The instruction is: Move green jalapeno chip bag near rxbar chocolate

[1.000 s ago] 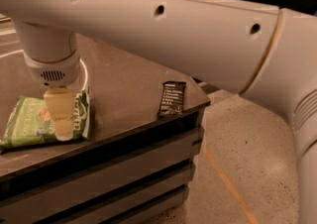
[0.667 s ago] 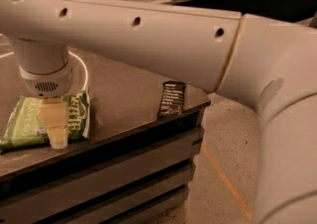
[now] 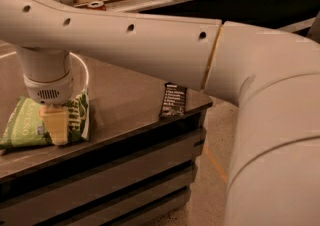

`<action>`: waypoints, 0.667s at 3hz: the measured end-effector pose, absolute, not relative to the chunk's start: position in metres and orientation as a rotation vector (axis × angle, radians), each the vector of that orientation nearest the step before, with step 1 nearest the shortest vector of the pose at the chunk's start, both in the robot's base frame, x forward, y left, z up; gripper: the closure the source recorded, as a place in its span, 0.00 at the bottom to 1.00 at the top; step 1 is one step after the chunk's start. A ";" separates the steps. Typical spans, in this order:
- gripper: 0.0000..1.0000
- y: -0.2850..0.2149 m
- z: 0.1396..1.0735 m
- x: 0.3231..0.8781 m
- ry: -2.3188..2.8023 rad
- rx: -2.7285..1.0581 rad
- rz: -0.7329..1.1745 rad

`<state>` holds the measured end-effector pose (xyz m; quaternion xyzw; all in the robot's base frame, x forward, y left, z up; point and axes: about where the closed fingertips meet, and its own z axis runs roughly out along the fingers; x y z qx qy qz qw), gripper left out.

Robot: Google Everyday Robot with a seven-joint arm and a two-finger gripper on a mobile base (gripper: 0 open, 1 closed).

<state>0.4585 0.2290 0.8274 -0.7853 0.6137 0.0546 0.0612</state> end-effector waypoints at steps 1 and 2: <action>0.77 0.229 0.829 0.460 1.855 -2.376 0.181; 0.99 0.229 0.834 0.460 1.855 -2.376 0.181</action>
Offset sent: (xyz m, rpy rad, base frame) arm 0.0462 -0.0310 0.0378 0.0997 0.0628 0.0707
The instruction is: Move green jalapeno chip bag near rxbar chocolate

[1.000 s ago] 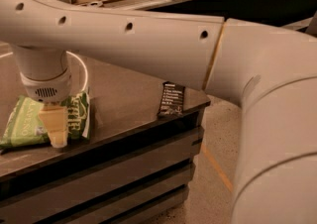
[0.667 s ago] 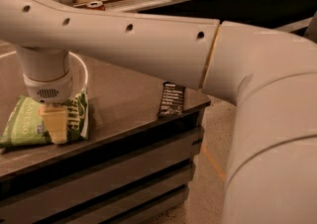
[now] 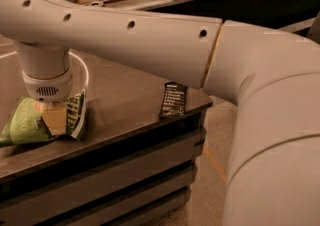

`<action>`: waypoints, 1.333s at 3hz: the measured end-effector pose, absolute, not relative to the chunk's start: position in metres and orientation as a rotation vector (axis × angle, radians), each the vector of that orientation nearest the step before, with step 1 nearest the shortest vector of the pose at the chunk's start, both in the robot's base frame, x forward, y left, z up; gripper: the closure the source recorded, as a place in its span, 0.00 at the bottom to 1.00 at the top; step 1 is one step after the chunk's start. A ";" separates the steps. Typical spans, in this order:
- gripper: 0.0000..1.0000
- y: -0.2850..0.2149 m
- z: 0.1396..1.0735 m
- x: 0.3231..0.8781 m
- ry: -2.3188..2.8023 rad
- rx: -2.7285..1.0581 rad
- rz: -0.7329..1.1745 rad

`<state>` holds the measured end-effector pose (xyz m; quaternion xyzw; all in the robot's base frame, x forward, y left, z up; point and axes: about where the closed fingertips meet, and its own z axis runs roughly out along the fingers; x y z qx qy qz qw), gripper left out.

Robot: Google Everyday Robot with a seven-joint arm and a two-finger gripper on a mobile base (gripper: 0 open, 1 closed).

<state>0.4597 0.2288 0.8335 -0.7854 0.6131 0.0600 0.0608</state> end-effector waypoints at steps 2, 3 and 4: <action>1.00 0.206 0.853 0.480 1.829 -2.378 0.209; 1.00 0.146 0.899 0.530 1.770 -2.384 0.239; 1.00 0.115 0.914 0.555 1.760 -2.370 0.237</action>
Offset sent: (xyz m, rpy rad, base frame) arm 0.1018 -0.1176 0.0994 0.1055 0.0315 0.0736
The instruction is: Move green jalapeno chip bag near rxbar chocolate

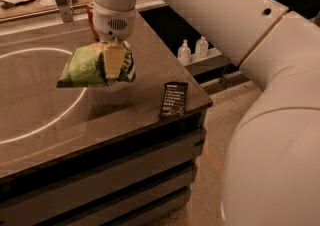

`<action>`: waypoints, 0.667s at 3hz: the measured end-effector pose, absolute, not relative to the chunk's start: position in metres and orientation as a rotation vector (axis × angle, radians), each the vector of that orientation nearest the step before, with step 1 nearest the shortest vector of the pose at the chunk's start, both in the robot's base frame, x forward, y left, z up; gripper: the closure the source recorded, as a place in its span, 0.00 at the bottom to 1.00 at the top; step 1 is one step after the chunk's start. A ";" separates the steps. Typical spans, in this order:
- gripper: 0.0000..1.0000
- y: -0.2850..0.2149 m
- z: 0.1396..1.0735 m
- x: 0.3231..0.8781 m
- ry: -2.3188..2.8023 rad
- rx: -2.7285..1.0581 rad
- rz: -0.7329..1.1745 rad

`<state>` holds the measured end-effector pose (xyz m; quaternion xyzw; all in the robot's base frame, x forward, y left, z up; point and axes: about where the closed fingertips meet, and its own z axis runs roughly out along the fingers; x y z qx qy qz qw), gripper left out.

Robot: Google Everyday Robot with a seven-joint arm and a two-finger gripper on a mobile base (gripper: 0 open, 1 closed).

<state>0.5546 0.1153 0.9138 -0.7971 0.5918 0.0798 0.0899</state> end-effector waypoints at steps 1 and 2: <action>0.83 0.085 0.916 0.571 1.788 -2.331 0.235; 0.60 0.053 0.916 0.575 1.834 -2.291 0.222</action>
Offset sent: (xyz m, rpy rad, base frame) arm 0.0060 -0.1248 -0.0009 -0.0665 0.0495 -0.1167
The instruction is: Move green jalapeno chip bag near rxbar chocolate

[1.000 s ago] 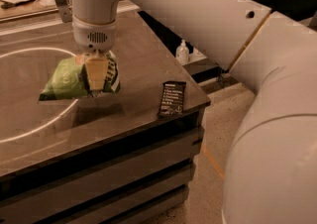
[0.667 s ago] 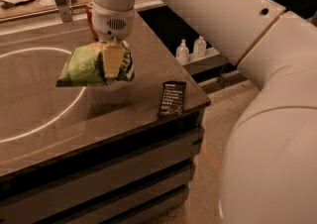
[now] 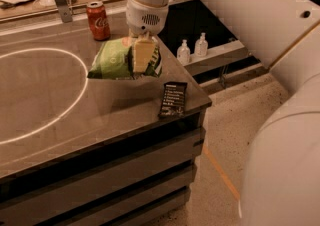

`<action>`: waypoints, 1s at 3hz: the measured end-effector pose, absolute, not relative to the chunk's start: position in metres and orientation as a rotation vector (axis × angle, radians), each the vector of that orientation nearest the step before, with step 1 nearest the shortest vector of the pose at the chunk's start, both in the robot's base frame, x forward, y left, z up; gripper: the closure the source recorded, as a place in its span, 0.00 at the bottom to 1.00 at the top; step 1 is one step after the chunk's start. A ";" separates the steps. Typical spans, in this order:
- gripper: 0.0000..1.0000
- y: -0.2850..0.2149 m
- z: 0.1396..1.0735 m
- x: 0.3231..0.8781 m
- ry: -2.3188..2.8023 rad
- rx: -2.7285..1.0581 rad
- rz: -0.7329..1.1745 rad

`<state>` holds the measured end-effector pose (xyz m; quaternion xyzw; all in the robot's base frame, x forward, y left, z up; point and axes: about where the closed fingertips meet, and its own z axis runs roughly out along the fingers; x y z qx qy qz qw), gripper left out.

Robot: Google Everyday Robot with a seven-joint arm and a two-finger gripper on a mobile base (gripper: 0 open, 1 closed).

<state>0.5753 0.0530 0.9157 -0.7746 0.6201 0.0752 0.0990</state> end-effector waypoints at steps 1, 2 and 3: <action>0.36 0.028 0.914 0.576 1.875 -2.263 0.213; 0.15 0.004 0.914 0.574 1.918 -2.232 0.209; 0.00 0.015 0.913 0.588 1.886 -2.184 0.190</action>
Offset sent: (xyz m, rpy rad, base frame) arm -0.0222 -0.0960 -0.0029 -0.0745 0.0753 -0.1032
